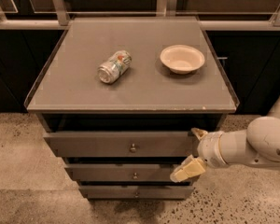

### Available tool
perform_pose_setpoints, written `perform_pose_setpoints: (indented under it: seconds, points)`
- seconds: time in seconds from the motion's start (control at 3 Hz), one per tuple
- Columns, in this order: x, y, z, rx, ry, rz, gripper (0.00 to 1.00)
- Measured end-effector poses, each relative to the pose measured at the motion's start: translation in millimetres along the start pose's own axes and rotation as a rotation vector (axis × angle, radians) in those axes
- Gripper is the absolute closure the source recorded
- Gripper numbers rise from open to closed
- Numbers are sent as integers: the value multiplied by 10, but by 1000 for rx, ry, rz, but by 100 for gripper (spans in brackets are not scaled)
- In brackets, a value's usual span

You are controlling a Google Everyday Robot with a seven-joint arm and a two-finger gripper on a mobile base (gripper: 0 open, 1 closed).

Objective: Open top drawer

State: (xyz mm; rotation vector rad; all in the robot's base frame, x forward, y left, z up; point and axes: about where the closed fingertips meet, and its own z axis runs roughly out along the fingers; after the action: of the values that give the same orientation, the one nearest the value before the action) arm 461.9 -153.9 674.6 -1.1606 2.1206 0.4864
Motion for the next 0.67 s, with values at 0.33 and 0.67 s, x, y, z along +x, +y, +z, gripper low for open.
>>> perform_pose_setpoints:
  seconds: [0.33, 0.67]
  points:
    - [-138, -247, 144, 8, -1, -34, 0]
    - [-244, -465, 275, 14, 0, -53, 0]
